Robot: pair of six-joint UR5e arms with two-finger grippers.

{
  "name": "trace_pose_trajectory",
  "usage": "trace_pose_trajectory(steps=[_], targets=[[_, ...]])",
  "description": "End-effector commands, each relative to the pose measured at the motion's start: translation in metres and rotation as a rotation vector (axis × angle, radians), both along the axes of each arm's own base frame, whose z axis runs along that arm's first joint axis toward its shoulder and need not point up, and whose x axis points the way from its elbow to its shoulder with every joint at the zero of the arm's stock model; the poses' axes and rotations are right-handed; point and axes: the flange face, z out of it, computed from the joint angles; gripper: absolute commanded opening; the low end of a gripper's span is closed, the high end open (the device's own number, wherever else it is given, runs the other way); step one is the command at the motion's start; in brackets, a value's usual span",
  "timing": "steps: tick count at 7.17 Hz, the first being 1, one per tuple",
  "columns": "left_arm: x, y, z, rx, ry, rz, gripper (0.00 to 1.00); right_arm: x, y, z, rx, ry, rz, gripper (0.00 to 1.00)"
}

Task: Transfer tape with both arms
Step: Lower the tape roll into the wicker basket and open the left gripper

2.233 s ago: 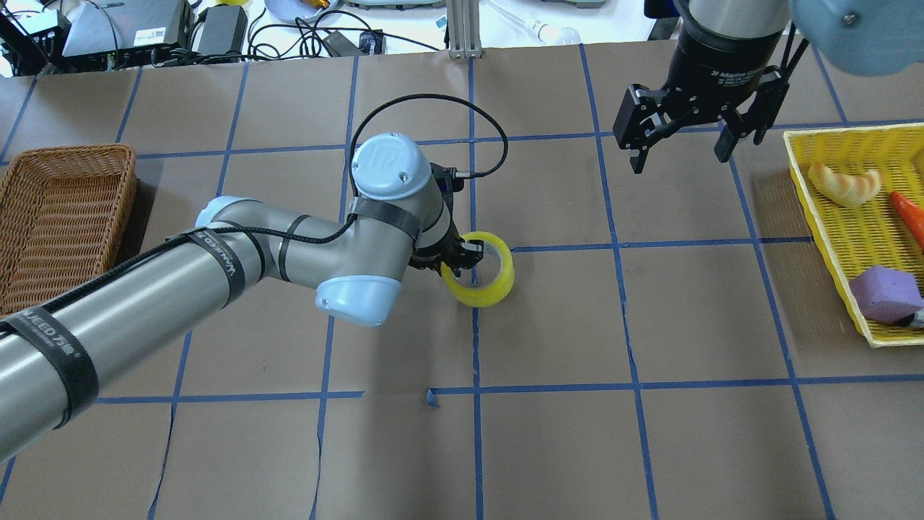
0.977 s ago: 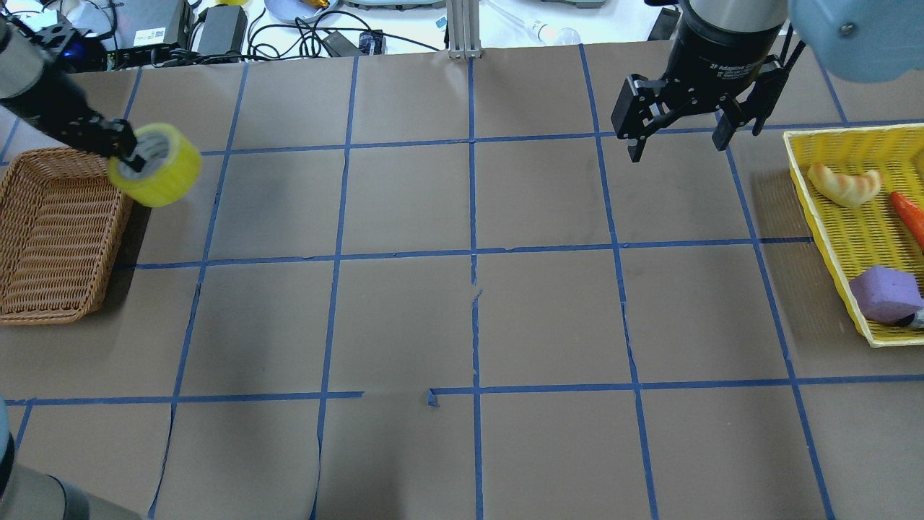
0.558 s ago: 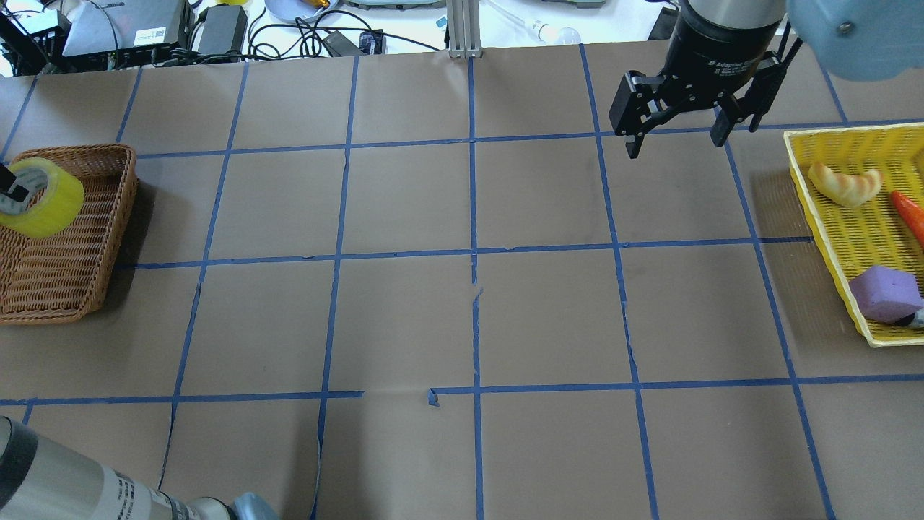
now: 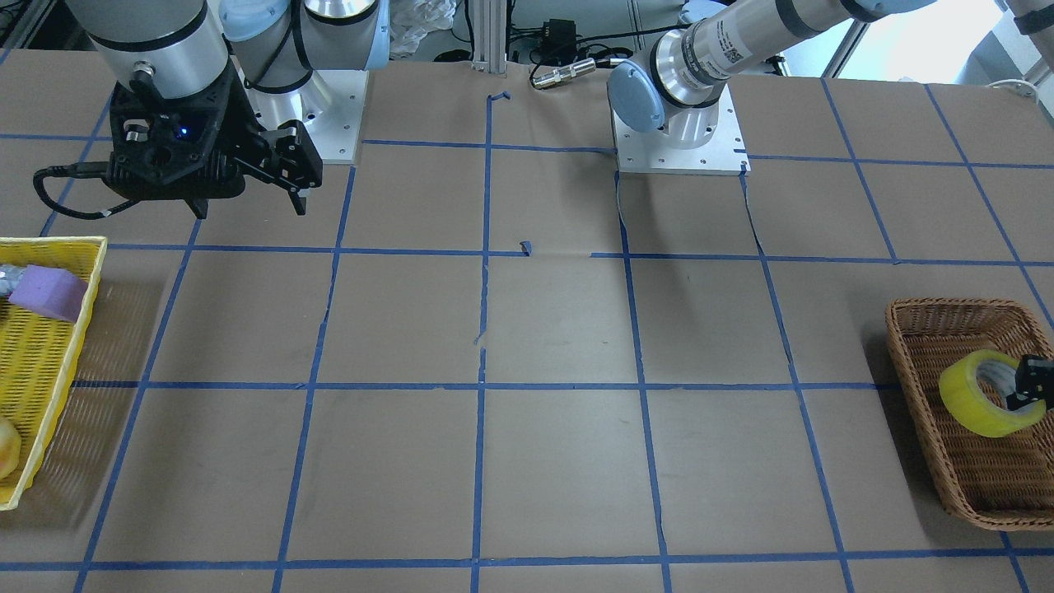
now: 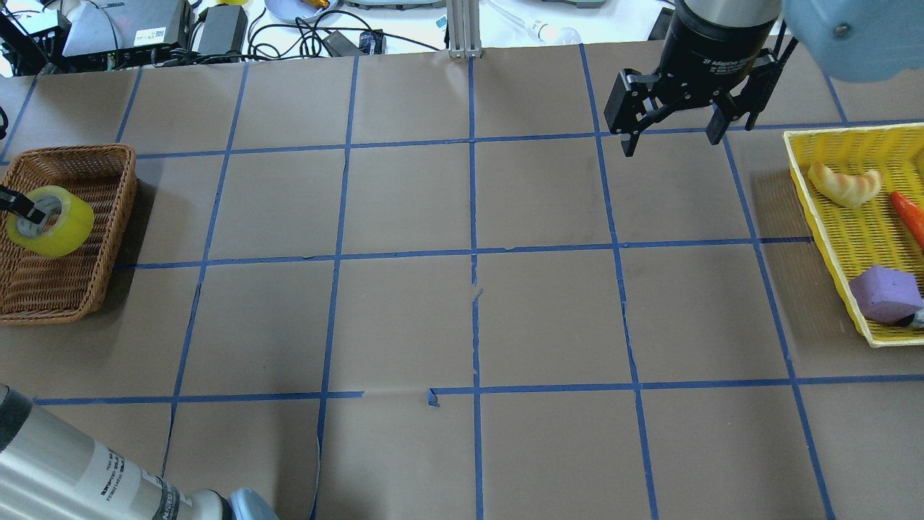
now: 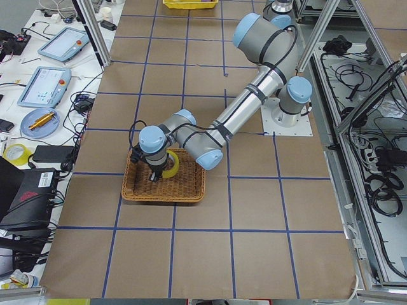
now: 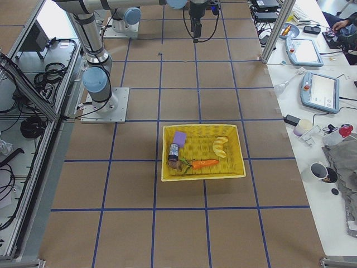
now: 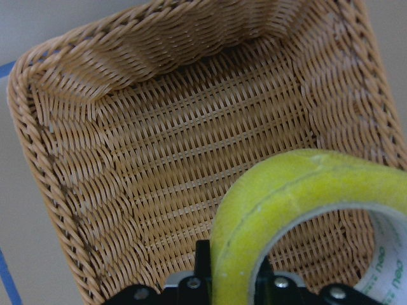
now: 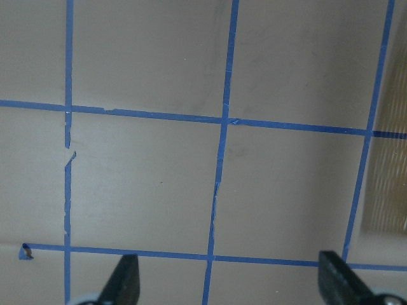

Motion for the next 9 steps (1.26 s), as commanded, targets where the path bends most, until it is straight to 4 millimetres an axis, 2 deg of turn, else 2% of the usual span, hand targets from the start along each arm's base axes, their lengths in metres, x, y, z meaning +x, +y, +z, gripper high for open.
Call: trace_pose_trajectory(steps=[1, 2, 3, 4, 5, 7, 8, 9], targets=[[0.003, -0.002, -0.011, 0.003, 0.001, -0.005, 0.13, 0.000, 0.000, -0.001, 0.002, 0.000, -0.003, 1.00], [0.006, -0.006, -0.018, -0.030, -0.030, -0.043, 0.99, 0.001, 0.000, -0.001, 0.002, 0.000, -0.001, 1.00], [0.007, -0.007, -0.006, -0.044, -0.047, -0.040, 1.00, 0.000, 0.000, -0.001, 0.002, 0.000, -0.003, 1.00], [-0.003, -0.011, 0.021, -0.044, -0.093, -0.051, 1.00, 0.000, 0.000, -0.001, 0.000, 0.000, -0.004, 1.00], [-0.031, -0.016, 0.058, -0.058, -0.114, -0.083, 1.00, 0.001, 0.000, -0.002, 0.000, 0.000, -0.003, 1.00], [-0.132, -0.017, 0.147, -0.045, -0.088, -0.022, 1.00, 0.001, -0.001, -0.003, -0.001, 0.002, -0.003, 1.00], [-0.201, -0.011, 0.188, -0.028, -0.062, 0.130, 1.00, 0.001, -0.002, -0.003, 0.000, 0.000, -0.007, 1.00], [-0.281, -0.003, 0.222, -0.028, -0.048, 0.225, 1.00, 0.001, -0.002, -0.004, -0.001, 0.000, -0.004, 1.00]])
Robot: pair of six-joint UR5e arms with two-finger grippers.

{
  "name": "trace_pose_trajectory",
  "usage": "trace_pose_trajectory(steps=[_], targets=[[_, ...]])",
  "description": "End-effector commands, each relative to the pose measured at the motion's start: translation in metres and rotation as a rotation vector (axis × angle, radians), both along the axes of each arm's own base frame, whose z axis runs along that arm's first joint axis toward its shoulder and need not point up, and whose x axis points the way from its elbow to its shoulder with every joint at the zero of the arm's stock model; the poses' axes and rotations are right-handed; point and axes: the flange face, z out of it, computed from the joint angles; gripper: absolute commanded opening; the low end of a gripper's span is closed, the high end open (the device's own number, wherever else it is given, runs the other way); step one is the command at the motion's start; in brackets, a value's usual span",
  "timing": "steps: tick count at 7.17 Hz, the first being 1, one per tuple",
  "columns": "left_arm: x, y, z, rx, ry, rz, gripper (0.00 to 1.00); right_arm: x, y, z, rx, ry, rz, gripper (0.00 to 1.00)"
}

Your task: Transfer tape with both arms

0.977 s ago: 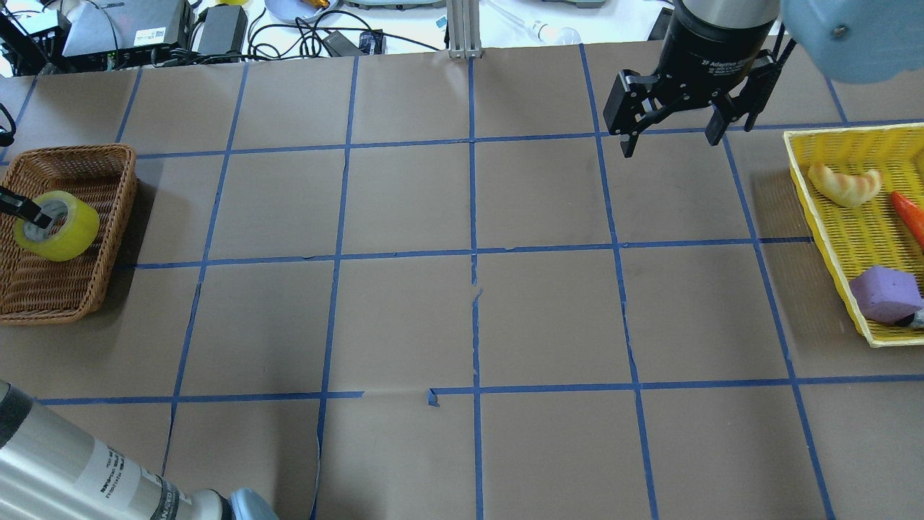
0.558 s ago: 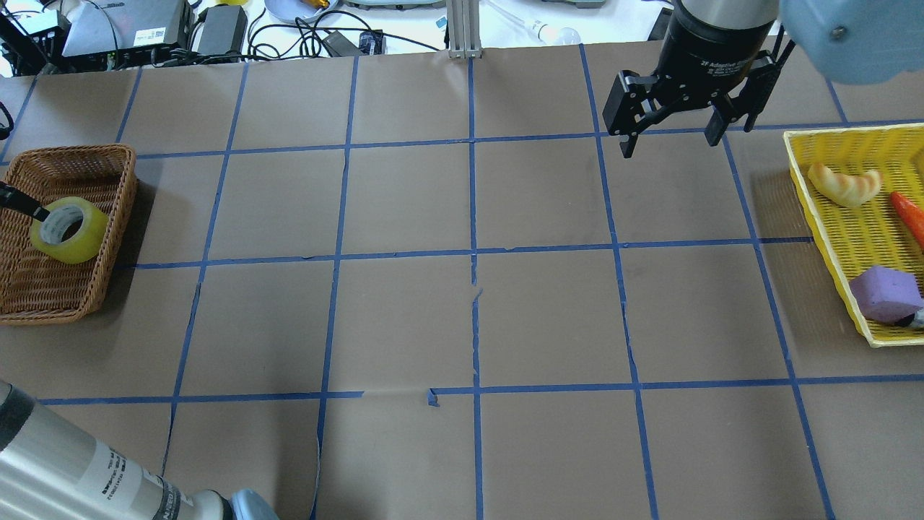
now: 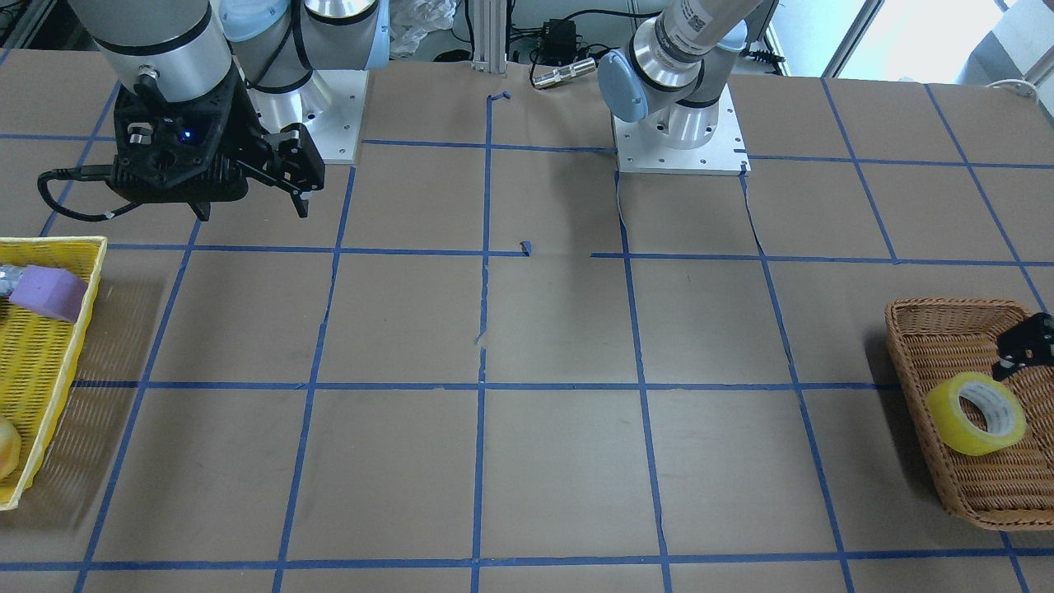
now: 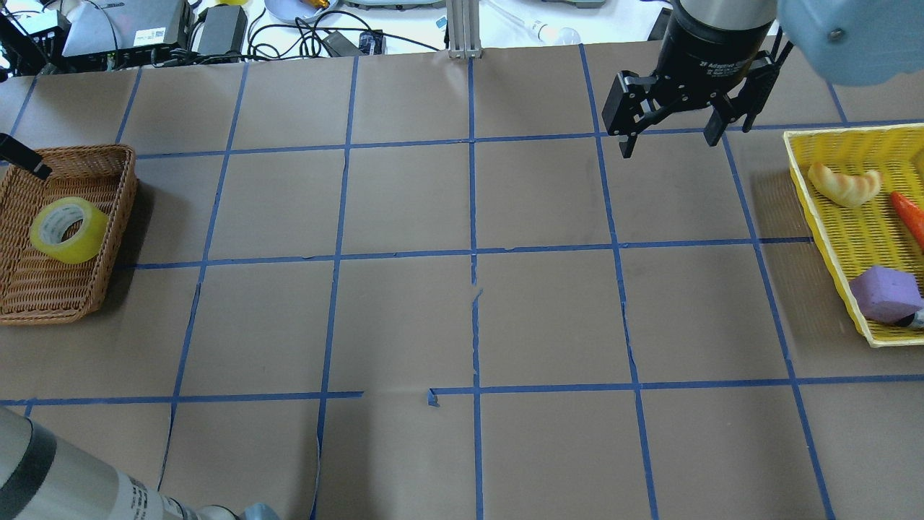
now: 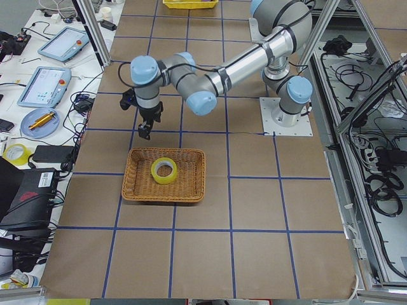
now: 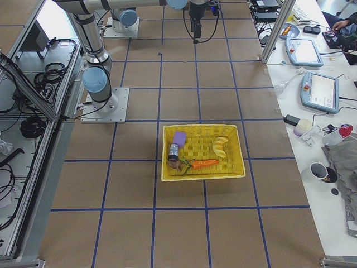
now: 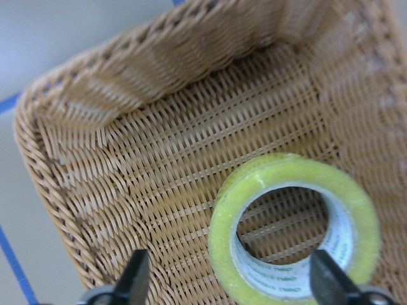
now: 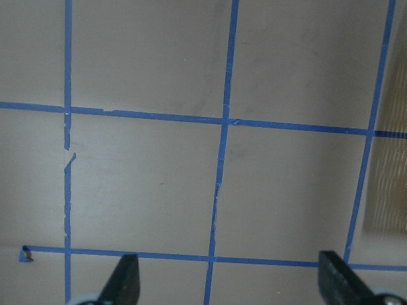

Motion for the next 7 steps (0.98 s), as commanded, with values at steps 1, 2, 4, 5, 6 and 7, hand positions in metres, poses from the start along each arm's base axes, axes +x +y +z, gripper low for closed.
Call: trace_pose_trajectory(steps=[1, 2, 4, 5, 6, 7], targets=[[-0.166, 0.030, 0.068, 0.009, 0.039, 0.178, 1.00, 0.002, 0.000, -0.002, 0.001, 0.000, 0.002, 1.00], [-0.239, 0.051, 0.083, 0.012, 0.051, 0.195, 1.00, 0.002, 0.000, -0.001, -0.001, 0.000, 0.004, 1.00], [-0.335, 0.094, 0.077, 0.021, 0.054, 0.184, 1.00, 0.002, 0.000, -0.003, 0.002, 0.001, 0.002, 1.00], [-0.337, 0.111, 0.085, 0.017, 0.051, 0.180, 1.00, 0.002, 0.000, -0.003, 0.002, 0.003, 0.004, 1.00], [-0.330, 0.121, 0.097, -0.010, 0.059, 0.195, 1.00, 0.002, 0.000, -0.004, 0.005, 0.000, 0.004, 1.00], [-0.314, 0.117, 0.099, -0.020, 0.061, 0.212, 1.00, 0.001, 0.000, -0.005, 0.008, 0.009, 0.004, 1.00]])
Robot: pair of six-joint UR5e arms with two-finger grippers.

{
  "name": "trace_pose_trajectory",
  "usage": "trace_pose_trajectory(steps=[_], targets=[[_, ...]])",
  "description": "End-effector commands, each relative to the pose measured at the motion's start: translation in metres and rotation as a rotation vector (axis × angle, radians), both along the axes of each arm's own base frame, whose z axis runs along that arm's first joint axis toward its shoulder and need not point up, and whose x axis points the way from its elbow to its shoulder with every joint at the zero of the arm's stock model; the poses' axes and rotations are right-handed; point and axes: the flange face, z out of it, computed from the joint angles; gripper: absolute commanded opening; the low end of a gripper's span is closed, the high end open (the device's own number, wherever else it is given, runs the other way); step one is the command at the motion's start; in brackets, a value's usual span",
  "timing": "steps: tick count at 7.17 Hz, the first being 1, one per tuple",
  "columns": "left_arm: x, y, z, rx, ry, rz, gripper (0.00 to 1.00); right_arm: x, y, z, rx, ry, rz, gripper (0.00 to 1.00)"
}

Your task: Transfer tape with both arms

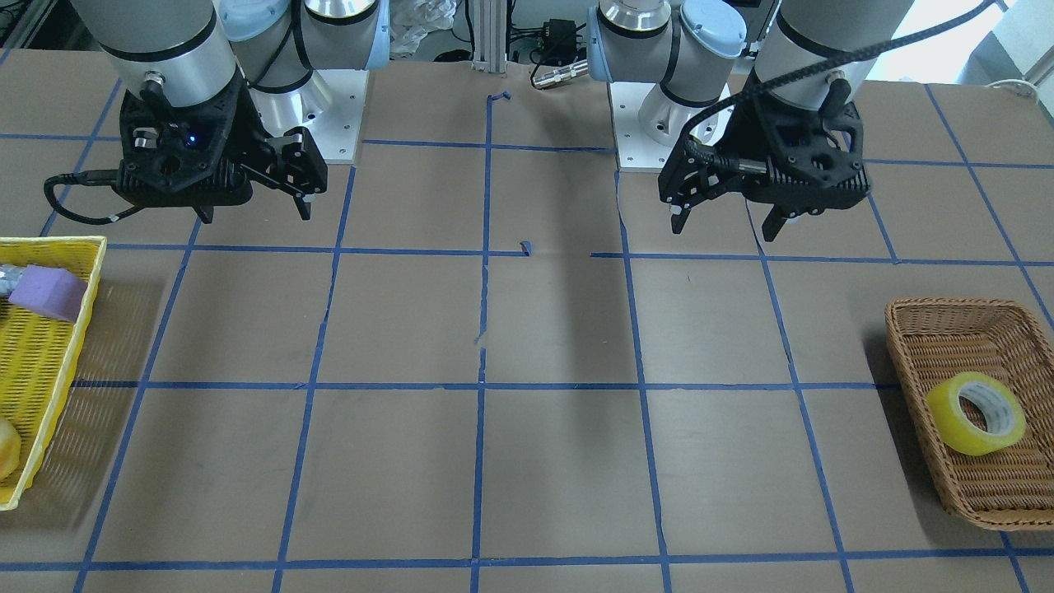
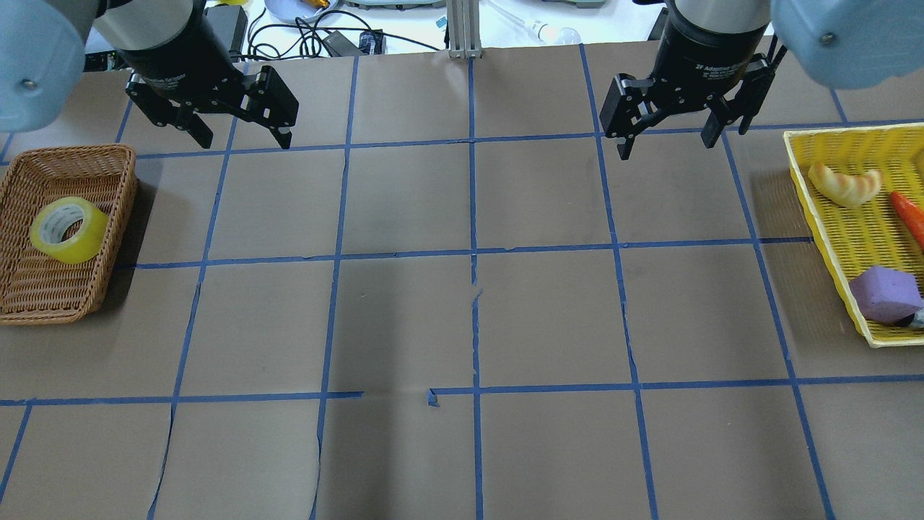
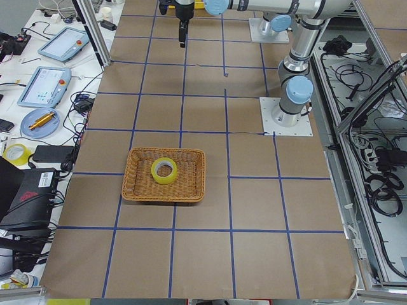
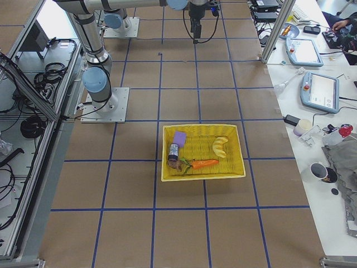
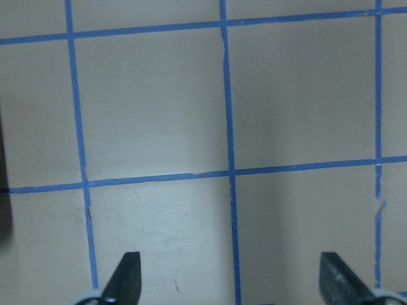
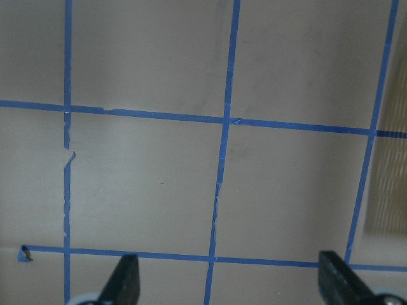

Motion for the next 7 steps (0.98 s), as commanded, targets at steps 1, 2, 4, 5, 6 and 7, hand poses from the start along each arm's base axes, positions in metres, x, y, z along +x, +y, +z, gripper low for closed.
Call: trace_pose_trajectory(steps=[1, 2, 4, 5, 6, 7], targets=[[0.036, 0.003, 0.008, -0.015, -0.007, 0.055, 1.00, 0.000, 0.000, 0.000, 0.002, -0.001, 0.000, 1.00], [0.041, 0.011, 0.014, -0.003, -0.024, 0.067, 1.00, 0.000, 0.001, 0.001, 0.001, -0.003, 0.000, 1.00], [0.038, 0.014, 0.012, 0.015, -0.023, 0.076, 1.00, 0.000, 0.001, 0.002, -0.004, -0.005, 0.002, 1.00], [0.038, 0.016, 0.011, 0.024, -0.023, 0.078, 1.00, 0.001, 0.002, 0.003, -0.005, -0.007, 0.003, 1.00], [0.038, 0.015, 0.012, 0.020, -0.021, 0.079, 1.00, 0.000, 0.001, 0.002, -0.004, -0.005, 0.005, 1.00], [0.037, 0.016, 0.012, 0.021, -0.021, 0.078, 1.00, 0.000, 0.001, 0.002, -0.005, -0.005, 0.005, 1.00]])
